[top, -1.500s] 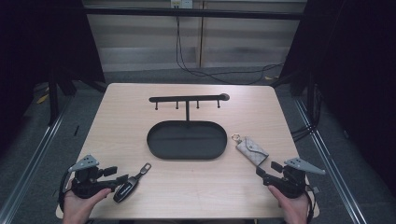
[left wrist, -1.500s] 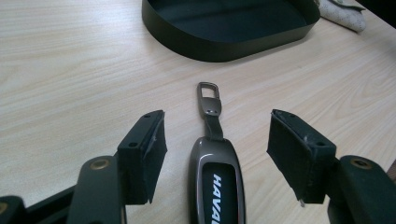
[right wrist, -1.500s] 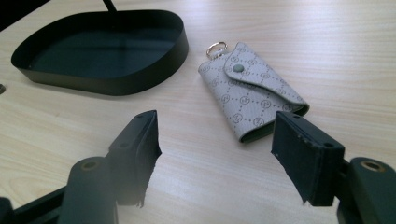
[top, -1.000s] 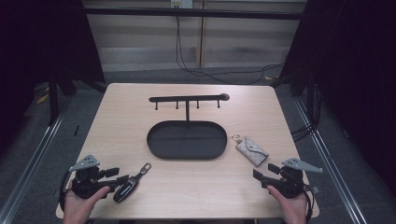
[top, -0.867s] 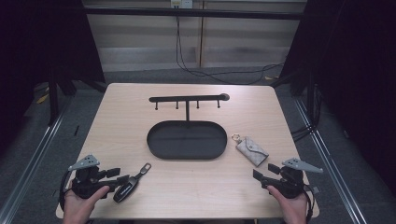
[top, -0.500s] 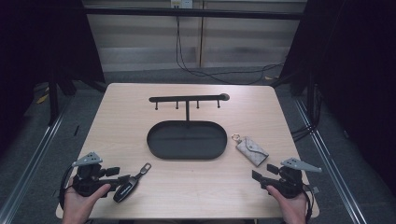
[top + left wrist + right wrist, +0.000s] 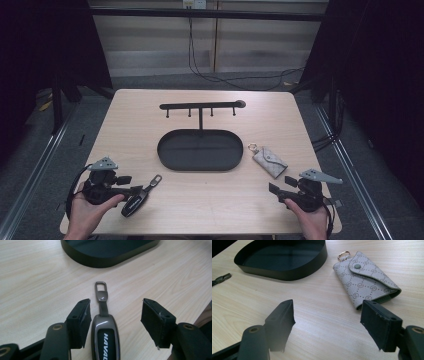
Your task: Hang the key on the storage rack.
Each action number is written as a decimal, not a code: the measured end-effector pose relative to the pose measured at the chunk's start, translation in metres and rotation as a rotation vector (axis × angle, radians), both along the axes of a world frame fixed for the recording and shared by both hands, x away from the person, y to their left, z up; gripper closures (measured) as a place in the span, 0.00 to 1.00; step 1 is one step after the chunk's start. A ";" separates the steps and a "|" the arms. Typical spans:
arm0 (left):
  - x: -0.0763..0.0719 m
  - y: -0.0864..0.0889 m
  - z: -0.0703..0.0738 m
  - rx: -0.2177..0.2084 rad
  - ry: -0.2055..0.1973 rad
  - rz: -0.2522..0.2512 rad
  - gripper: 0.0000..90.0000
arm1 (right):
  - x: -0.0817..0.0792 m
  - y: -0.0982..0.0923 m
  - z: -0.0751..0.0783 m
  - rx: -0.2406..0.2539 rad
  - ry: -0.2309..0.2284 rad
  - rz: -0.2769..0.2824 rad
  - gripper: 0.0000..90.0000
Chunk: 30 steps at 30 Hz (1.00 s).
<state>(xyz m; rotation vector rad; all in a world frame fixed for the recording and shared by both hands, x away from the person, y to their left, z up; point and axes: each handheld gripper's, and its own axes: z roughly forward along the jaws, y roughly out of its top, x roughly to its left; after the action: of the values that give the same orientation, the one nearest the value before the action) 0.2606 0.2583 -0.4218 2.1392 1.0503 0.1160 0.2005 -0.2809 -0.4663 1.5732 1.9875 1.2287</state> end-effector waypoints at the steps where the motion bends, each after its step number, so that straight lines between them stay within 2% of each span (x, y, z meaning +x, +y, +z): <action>1: 0.000 0.000 0.000 0.000 0.000 0.000 0.47 | 0.000 0.000 0.000 0.001 0.000 0.000 0.30; 7: 0.007 -0.008 0.007 0.016 -0.009 -0.024 0.48 | 0.000 0.000 0.000 0.000 -0.002 0.001 0.30; 9: 0.009 -0.010 0.009 0.034 -0.011 -0.033 0.47 | 0.000 0.000 0.000 -0.001 0.002 0.000 0.30; 11: 0.010 -0.011 0.009 0.031 -0.006 -0.034 0.47 | 0.000 0.000 0.000 -0.002 0.006 0.000 0.30; 15: 0.013 -0.015 0.012 0.054 0.001 -0.055 0.48 | 0.001 -0.001 -0.001 -0.001 0.008 -0.006 0.29; 21: 0.021 -0.019 0.012 0.079 0.027 -0.057 0.53 | 0.001 0.000 -0.001 -0.002 0.012 -0.006 0.29; 23: 0.026 -0.022 0.013 0.104 0.038 -0.073 0.53 | 0.001 0.000 -0.001 0.000 0.015 -0.007 0.28; 27: 0.031 -0.026 0.013 0.115 0.046 -0.087 0.53 | 0.001 0.000 -0.001 0.000 0.012 -0.007 0.28; 30: 0.036 -0.030 0.013 0.148 0.066 -0.104 0.54 | 0.001 0.000 -0.001 -0.001 0.012 -0.004 0.28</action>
<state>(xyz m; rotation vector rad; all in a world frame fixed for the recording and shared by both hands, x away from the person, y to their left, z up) 0.2962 0.2282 -0.4091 2.3414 0.9926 0.0758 0.2017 -0.2808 -0.4675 1.5870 1.9911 1.2191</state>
